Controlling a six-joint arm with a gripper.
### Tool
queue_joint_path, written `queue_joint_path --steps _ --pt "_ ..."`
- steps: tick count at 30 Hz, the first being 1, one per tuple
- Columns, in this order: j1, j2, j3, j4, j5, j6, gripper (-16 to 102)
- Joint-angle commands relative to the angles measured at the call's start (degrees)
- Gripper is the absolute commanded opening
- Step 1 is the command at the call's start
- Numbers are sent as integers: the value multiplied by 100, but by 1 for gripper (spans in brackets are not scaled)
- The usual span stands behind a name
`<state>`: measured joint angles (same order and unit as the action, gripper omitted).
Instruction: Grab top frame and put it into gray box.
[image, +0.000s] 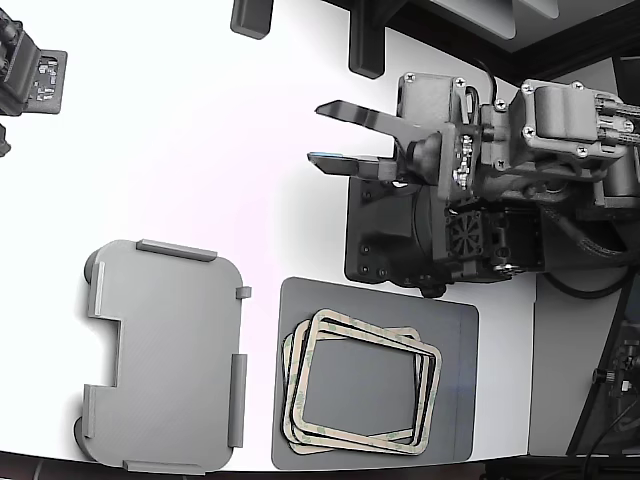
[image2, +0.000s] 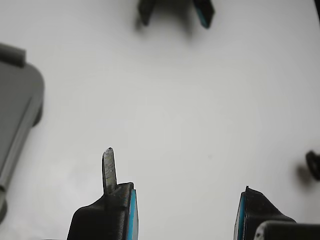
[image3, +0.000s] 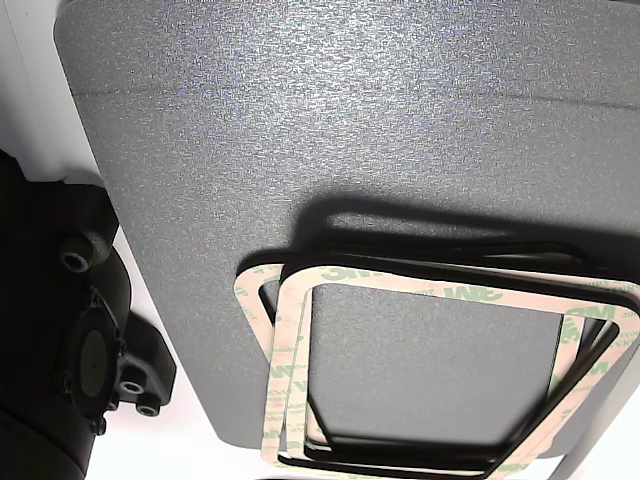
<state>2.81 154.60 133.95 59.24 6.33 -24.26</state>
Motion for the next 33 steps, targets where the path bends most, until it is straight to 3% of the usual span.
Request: queue_joint_path --steps 1,3,6,8,9,13,18,24,26,28,33 --pt "18 -62 -290 141 -79 -1477 82" --pt "413 -149 -343 378 79 -1969 96" --pt "1257 -202 -422 791 773 -3419 100" --pt "1898 -264 -466 940 1274 -4315 91" --pt "2030 -299 -519 958 1274 -4430 88" --pt "2382 -624 -844 1213 773 -5396 99" --pt "2804 -1661 -1679 2021 457 -5968 100" --pt "3806 -2285 -2188 2408 308 -6275 98" --pt "4113 -2364 -2215 2408 105 -6311 87" --pt "4412 -2549 -2303 2461 -35 -6390 87" --pt "5238 -3480 -2892 2918 9 -6117 99"
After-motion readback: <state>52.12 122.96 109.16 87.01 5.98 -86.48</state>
